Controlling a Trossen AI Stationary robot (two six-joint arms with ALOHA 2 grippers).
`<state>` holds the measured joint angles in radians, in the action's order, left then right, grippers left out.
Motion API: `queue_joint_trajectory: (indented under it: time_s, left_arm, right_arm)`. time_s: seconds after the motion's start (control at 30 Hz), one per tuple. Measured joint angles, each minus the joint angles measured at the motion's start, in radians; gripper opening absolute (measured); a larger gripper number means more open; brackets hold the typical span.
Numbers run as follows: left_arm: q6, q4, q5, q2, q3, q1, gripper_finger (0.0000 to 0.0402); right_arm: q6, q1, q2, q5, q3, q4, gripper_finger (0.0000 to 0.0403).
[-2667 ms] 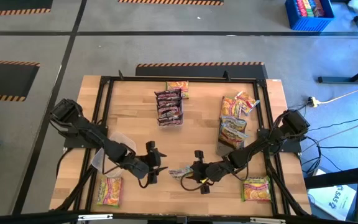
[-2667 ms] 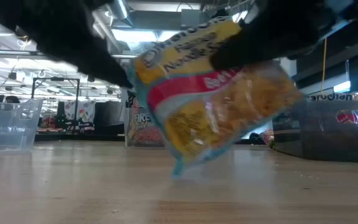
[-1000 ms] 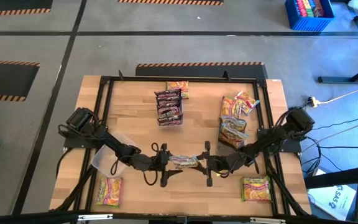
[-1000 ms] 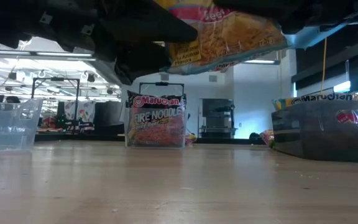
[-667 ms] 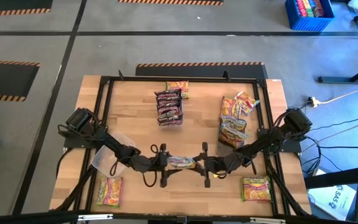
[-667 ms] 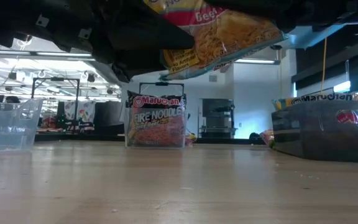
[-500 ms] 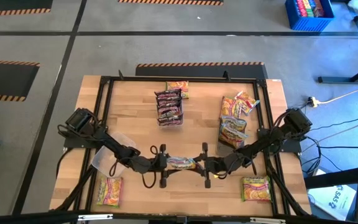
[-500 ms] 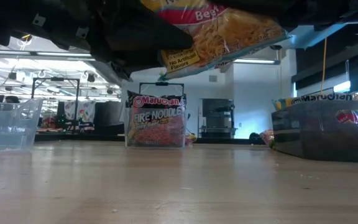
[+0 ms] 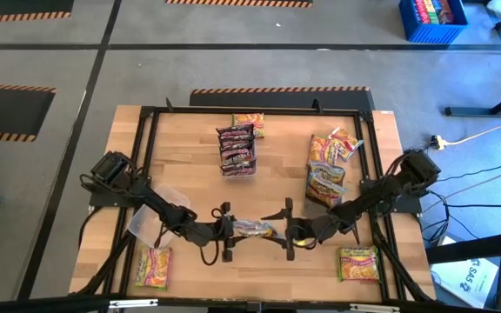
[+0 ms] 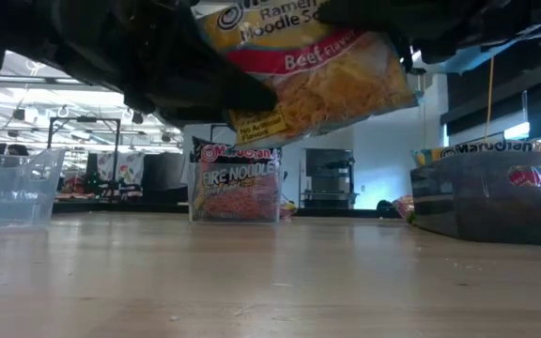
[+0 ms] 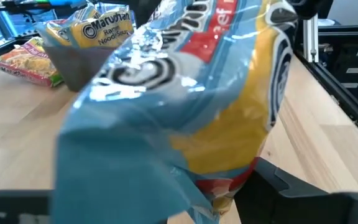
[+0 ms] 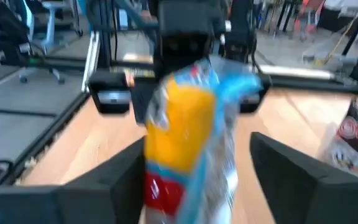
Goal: Sort Maruchan noodles
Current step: Put the blue noodle pack into the black bin
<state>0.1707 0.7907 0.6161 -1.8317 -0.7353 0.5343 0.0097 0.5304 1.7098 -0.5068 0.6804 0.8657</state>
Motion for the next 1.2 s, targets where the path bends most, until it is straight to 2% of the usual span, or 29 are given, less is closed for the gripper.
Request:
queue_joint_trajectory:
  time_s: [0.2, 0.37, 0.5, 0.57, 0.73, 0.87, 1.03, 1.2]
  left_arm:
    - [0.019, -0.090, 0.011, 0.000, 0.000, 0.016, 0.0128]
    - [0.096, -0.240, 0.013, 0.000, 0.001, 0.013, 0.0128]
    - [0.141, -0.303, 0.018, 0.000, 0.001, -0.009, 0.0128]
    - [0.163, -0.321, 0.010, 0.000, 0.001, -0.023, 0.0128]
    - [0.169, -0.338, -0.010, 0.000, 0.002, -0.035, 0.0128]
    - [0.189, -0.359, -0.013, 0.000, 0.002, -0.035, 0.0128]
    - [0.214, -0.386, -0.004, 0.000, 0.002, -0.037, 0.0128]
    - [0.214, -0.387, 0.001, 0.000, 0.002, -0.032, 0.0128]
  right_arm:
    - [0.078, 0.000, -0.074, 0.033, 0.000, -0.218, 0.0310]
    - [0.143, 0.000, -0.144, 0.038, 0.018, -0.329, 0.0323]
    - [0.139, -0.005, -0.144, 0.056, 0.095, -0.373, 0.0323]
    - [0.140, -0.024, -0.116, 0.056, 0.161, -0.454, 0.0323]
    - [0.175, -0.094, -0.010, 0.078, 0.352, -0.792, 0.0324]
    - [0.223, -0.140, 0.081, 0.174, 0.515, -1.020, 0.0324]
    - [0.256, -0.178, 0.193, 0.284, 0.627, -1.142, 0.0324]
    - [0.258, -0.200, 0.260, 0.300, 0.631, -1.170, 0.0324]
